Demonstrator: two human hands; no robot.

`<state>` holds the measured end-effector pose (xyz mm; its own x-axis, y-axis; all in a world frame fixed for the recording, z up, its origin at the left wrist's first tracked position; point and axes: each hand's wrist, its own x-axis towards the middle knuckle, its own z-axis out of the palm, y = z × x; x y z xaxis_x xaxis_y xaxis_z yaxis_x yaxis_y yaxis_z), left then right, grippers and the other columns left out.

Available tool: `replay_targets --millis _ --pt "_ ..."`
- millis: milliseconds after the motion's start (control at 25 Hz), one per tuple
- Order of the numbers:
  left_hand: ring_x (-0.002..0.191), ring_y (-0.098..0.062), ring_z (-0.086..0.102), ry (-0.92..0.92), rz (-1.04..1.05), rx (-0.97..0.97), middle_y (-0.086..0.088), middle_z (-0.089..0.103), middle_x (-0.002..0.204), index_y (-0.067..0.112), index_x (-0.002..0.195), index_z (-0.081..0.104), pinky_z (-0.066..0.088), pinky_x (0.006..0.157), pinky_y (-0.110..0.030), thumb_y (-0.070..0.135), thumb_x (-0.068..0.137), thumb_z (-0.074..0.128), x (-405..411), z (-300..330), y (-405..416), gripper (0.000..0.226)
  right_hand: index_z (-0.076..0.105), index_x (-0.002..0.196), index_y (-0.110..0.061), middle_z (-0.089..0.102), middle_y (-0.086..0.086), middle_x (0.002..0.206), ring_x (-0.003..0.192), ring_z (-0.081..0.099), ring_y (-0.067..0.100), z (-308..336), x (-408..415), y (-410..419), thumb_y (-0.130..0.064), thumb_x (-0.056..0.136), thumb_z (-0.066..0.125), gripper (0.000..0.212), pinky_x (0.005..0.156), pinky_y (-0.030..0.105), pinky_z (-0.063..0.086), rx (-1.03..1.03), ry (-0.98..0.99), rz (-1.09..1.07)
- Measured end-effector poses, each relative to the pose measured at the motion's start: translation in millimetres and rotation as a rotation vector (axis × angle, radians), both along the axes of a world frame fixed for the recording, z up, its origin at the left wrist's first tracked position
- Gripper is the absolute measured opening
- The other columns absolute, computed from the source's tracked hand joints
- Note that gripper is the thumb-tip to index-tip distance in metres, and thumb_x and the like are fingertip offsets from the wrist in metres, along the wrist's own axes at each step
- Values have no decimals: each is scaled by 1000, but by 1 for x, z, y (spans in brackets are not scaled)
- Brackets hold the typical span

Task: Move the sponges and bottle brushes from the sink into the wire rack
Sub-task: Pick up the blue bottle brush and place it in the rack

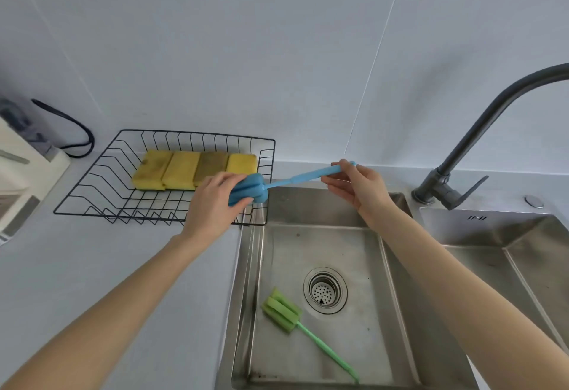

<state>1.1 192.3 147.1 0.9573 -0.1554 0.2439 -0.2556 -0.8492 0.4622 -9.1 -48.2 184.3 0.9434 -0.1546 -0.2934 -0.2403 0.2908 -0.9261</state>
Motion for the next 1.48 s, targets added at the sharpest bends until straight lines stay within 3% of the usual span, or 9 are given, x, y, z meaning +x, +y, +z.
replay_targets --millis 360,520,720,1000,1240,1400,1480 --pt "107 -27 57 252 63 -13 -10 57 121 10 126 51 47 89 -38 23 83 62 50 -29 25 46 59 99 -5 67 2 77 55 68 1 -19 63 42 -15 93 52 14 57 11 57 -180 89 8" --pt "105 -27 57 289 73 25 -10 57 120 10 124 52 47 85 -38 24 84 61 66 -42 29 43 59 101 -6 65 -1 76 69 66 7 -35 80 48 -16 93 52 14 58 12 56 -231 126 16" --pt "107 -29 56 353 67 96 -13 55 122 9 124 51 47 88 -42 24 83 62 77 -53 32 44 59 110 -2 64 -2 76 60 66 0 -56 88 47 -14 93 52 22 54 9 55 -255 186 35" --pt "112 -29 53 435 35 154 -15 51 127 7 128 44 45 92 -39 20 84 61 82 -48 23 49 56 117 -2 65 -2 80 70 65 7 -58 85 41 -16 93 53 28 54 10 54 -264 206 49" --pt "121 -27 48 413 -2 201 -11 45 137 11 134 40 45 100 -42 25 85 60 75 -28 19 55 50 129 -3 67 14 110 90 60 17 -53 70 30 -16 91 55 41 73 19 50 -388 242 93" --pt "120 -25 49 314 -13 144 -9 47 135 12 131 43 45 95 -41 24 87 56 66 -5 2 47 53 128 -8 65 0 88 93 57 17 -49 55 16 -22 89 57 42 96 34 48 -561 226 153" --pt "119 -24 51 261 -25 83 -7 51 133 11 128 47 46 93 -39 23 88 56 62 7 -9 43 52 130 -11 65 6 104 96 55 19 -45 45 10 -25 90 55 43 94 30 44 -632 206 183"
